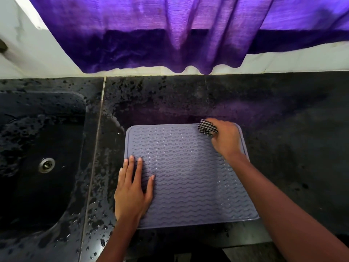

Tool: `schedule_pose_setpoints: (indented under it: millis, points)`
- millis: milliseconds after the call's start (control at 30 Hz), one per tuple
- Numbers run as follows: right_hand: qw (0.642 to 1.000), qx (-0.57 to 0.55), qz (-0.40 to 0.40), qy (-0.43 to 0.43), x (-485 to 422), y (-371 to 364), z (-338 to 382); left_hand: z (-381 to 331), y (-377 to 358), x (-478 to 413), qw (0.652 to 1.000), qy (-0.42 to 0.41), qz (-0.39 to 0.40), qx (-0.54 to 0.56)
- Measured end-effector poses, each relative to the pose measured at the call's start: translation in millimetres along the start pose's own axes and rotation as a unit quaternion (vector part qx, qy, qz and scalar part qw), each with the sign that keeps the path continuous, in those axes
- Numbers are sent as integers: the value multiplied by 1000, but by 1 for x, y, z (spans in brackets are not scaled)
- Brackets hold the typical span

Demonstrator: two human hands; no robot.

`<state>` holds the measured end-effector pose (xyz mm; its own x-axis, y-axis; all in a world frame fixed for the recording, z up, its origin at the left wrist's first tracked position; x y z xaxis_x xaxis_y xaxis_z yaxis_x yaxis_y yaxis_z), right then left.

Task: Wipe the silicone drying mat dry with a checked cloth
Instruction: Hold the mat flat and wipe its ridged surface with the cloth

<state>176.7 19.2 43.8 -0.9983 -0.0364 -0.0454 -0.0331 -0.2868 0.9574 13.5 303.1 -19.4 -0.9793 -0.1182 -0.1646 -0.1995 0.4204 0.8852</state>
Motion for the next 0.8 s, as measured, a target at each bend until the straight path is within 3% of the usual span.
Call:
schedule_pose_setpoints:
  millis: [133,233,333,433,500,600,800]
  points:
    - [989,-109,66,71,-13,-3,26,1,0,0,1000,9,6,3]
    - [982,-187,16,19,-20,15,22,3,1,0,1000,22,10,19]
    - [994,-83,-59,-31,-20,38,-9,3,1,0,999,31,10,31]
    - [997,32,-29,-60,-18,38,-39,3,1,0,999,32,8,41]
    - [997,21,9,-78,-13,25,-45,3,0,0,999,24,8,45]
    - [996,13,2,-88,-10,12,-39,3,1,-1,999,15,3,42]
    - [1000,-12,15,1,-19,-9,23,3,0,-1,999,1,0,41]
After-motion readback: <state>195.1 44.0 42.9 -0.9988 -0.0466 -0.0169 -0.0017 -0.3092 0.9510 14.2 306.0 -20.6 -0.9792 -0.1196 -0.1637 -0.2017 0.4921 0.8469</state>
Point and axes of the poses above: each hand's wrist, its own x-axis away from the middle knuckle, its own y-axis out of the back of the hand, z = x × y, the point moved 4 cm from there along -x, towards the middle knuckle, and after that the axes turned 6 degrees about x, right-handed, at the moved point
